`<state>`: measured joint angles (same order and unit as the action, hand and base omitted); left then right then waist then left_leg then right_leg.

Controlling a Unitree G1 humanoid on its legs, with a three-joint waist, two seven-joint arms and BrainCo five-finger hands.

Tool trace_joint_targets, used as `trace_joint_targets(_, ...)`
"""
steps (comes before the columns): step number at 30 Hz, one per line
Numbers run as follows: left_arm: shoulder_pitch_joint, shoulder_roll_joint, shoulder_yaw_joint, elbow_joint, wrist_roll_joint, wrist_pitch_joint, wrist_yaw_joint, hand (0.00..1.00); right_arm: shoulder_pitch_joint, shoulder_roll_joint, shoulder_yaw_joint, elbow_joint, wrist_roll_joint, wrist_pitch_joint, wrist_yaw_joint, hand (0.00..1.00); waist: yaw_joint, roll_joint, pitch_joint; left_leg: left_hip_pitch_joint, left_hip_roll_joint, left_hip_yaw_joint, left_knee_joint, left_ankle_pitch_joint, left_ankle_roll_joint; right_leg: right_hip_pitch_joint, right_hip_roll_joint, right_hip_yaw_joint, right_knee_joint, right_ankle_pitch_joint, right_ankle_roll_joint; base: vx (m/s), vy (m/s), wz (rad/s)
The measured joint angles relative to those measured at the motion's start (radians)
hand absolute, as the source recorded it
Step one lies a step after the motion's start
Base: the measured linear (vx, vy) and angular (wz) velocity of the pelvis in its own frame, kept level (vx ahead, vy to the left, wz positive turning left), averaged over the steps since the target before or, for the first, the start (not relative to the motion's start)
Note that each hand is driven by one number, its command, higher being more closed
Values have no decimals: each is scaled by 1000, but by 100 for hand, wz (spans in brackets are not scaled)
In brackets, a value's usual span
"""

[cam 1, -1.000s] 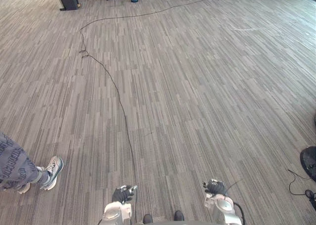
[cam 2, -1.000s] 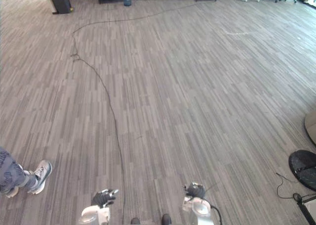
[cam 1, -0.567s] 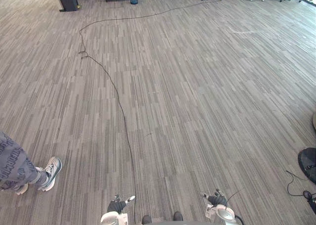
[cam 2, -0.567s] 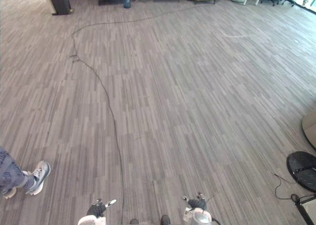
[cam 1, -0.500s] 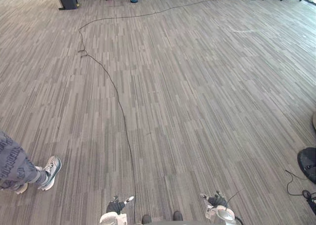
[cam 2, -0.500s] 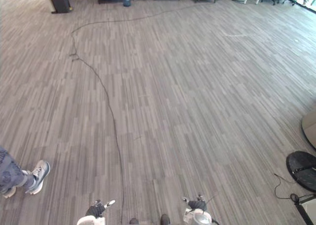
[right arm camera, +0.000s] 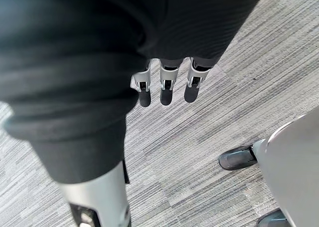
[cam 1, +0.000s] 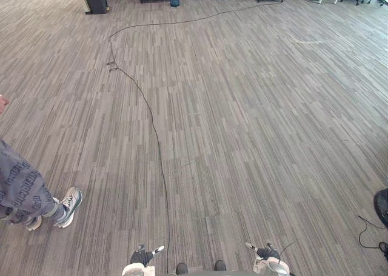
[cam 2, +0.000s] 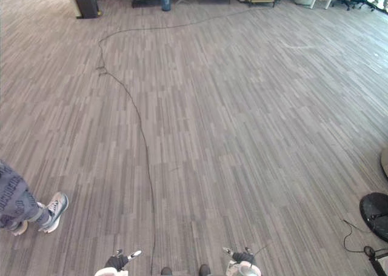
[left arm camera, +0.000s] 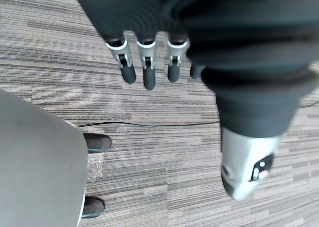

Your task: Pick up cushions and gather them together orderly.

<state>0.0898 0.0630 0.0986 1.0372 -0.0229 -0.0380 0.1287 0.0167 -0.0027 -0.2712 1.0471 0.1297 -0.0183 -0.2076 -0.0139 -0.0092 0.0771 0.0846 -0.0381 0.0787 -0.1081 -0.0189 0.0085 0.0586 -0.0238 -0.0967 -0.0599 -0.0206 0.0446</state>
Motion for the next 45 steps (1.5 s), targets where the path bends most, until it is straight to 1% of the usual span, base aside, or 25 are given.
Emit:
trace_joint_targets(10, -12, 2, -2, 18, 2, 2, 0, 0, -5, -3, 1, 29, 1, 0, 2, 0, 0, -5, 2, 2, -6, -9, 3, 0, 0, 13, -6, -11, -15, 0, 0, -4, -3, 3)
trace_joint_targets(14, -25, 3, -1, 17, 2, 5, 1, 0, -11, -7, 0, 29, 8, -1, 2, 0, -1, -7, 26, -19, -6, -20, 24, -8, -5, 8, -8, -26, -3, -11, -9, -28, -17, 13)
trace_joint_targets(15, -42, 8, 2, 16, 1, 5, 2, 0, -16, -6, 0, 29, 9, -1, 2, 0, -3, -16, 47, -82, -7, -32, 131, -57, -11, -12, -16, -46, 32, -32, -12, -74, -34, 39)
trace_joint_targets(17, -59, 4, 28, 9, -3, 5, 2, 0, -15, -11, -2, 28, 10, -2, 0, 0, -1, -8, 70, -181, 23, 3, 328, -157, -25, -39, -11, -62, 84, -67, -28, -35, -21, 27)
trace_joint_targets(19, -60, -7, 73, -21, -12, 4, 2, 0, -6, -14, -2, 10, 9, 0, 0, 0, 11, 3, 97, -238, 68, 111, 489, -188, -40, -39, -8, -60, 129, -110, -35, -7, 15, 14)
trace_joint_targets(20, -58, -11, 87, -42, -31, 1, 2, 0, 7, -7, -1, -18, 8, -1, -1, 0, 14, -1, 107, -310, 97, 171, 640, -220, -38, -33, -21, -61, 159, -137, -45, 11, 35, 11)
trace_joint_targets(21, -56, -16, 99, -51, -40, -2, 2, 0, 8, -9, -2, -17, 8, 1, -1, 0, 16, -5, 110, -335, 116, 190, 679, -247, -27, -31, -28, -59, 174, -151, -42, 76, 65, 5)
trace_joint_targets(22, -56, -19, 108, -54, -45, -3, 2, 0, 7, -15, -2, -17, 8, 1, -5, 0, 16, 6, 110, -374, 147, 205, 698, -262, -24, -16, -41, -58, 181, -170, -33, 147, 102, -5)
trace_joint_targets(24, -55, -29, 113, -61, -53, -5, 2, 0, 5, -21, 0, -21, 8, 1, -7, 0, 18, 16, 114, -406, 169, 219, 608, -232, -37, 3, -71, -48, 180, -189, -4, 231, 193, -8)
trace_joint_targets(26, -52, -38, 122, -69, -56, -9, 3, 0, 6, -25, 1, -29, 6, 2, -8, 0, 22, 23, 115, -416, 173, 219, 459, -144, -60, 11, -104, -33, 176, -212, 32, 316, 301, -21)
trace_joint_targets(27, -48, -40, 121, -71, -57, -12, 3, 0, 7, -26, 3, -35, 6, 2, -8, 0, 29, 26, 109, -407, 168, 247, 440, -59, -57, 16, -129, -19, 166, -226, 55, 475, 404, -33)
trace_joint_targets(28, -47, -42, 121, -71, -58, -15, 2, 0, 7, -25, 3, -35, 4, 3, -8, 0, 36, 21, 101, -411, 145, 274, 455, -87, -19, 35, -151, -9, 146, -223, 61, 444, 322, -30)
trace_joint_targets(30, -50, -39, 124, -74, -59, -23, 2, 0, 2, -10, 1, -37, -8, 4, -7, 0, 48, 10, 98, -427, 132, 297, 508, -139, 8, 36, -164, 4, 163, -209, 69, 442, 208, -22)
trace_joint_targets(31, -54, -42, 129, -76, -58, -22, 1, 0, 2, -5, 0, -37, -13, 5, -6, 0, 63, 7, 96, -423, 132, 320, 554, -169, 42, 49, -172, 0, 168, -199, 68, 488, 197, -26)
trace_joint_targets(32, -54, -42, 131, -76, -58, -22, 2, 0, 1, -1, 0, -38, -14, 5, -6, 0, 69, 5, 95, -415, 132, 328, 574, -192, 47, 51, -181, 3, 182, -190, 78, 451, 212, -35)
trace_joint_targets(33, -54, -39, 130, -73, -56, -20, 2, 0, 2, 8, 0, -42, -14, 4, -4, 0, 75, -5, 89, -387, 121, 343, 584, -218, 57, 37, -199, 22, 243, -181, 93, 501, 258, -31)
trace_joint_targets(35, -55, -34, 105, -64, -49, -15, 2, 0, 2, 12, 0, -54, -15, 0, 2, 0, 65, -6, 81, -330, 106, 339, 553, -252, 57, -65, -216, 33, 518, -163, 122, 401, 208, -12)
trace_joint_targets(36, -58, -30, 97, -63, -45, -13, 2, 0, 2, 11, 0, -55, -16, -1, 2, 0, 61, -9, 83, -310, 99, 336, 540, -266, 54, -105, -223, 34, 611, -148, 132, 339, 136, 9)
trace_joint_targets(37, -72, -14, 78, -64, -36, -1, 2, 0, 3, 13, 1, -75, -15, -6, 3, 0, 58, -29, 96, -250, 82, 324, 516, -298, 50, -218, -228, 70, 874, -127, 135, 341, 72, 9)
trace_joint_targets(38, -71, -12, 74, -61, -36, 4, 2, 0, 4, 9, 1, -78, -14, -9, 3, 0, 50, -31, 99, -194, 79, 320, 498, -315, 42, -290, -215, 60, 1017, -168, 102, 346, 38, 13)
trace_joint_targets(39, -68, -12, 64, -56, -36, 4, 2, 0, 7, 4, 2, -85, -13, -11, 2, 0, 40, -25, 103, -137, 78, 317, 467, -325, 38, -340, -205, 19, 1071, -195, 69, 375, 2, 11)
trace_joint_targets(41, -72, -19, 59, -51, -36, 4, 2, 0, 7, 2, 2, -92, -14, -19, 4, 0, 19, -23, 105, -38, 79, 303, 404, -332, 24, -417, -195, -94, 1039, -242, 27, 424, -10, 21)
trace_joint_targets(42, -83, -25, 59, -44, -37, 4, 1, 0, 6, 1, -1, -92, -10, -22, 5, 0, 12, -22, 105, 13, 80, 297, 365, -332, 22, -463, -185, -153, 955, -253, 6, 531, -49, 28)
trace_joint_targets(44, -97, -33, 56, -38, -37, 2, 1, 0, -7, -2, 0, -91, -11, -28, 11, 0, 0, -19, 107, 62, 81, 289, 305, -329, 17, -518, -157, -212, 749, -223, -8, 522, -76, 33)
trace_joint_targets(45, -105, -37, 52, -28, -37, 1, 1, 0, -17, -3, 0, -87, -12, -28, 12, 0, -6, -17, 108, 103, 81, 280, 266, -328, 6, -527, -127, -223, 566, -150, -10, 597, -131, 53)
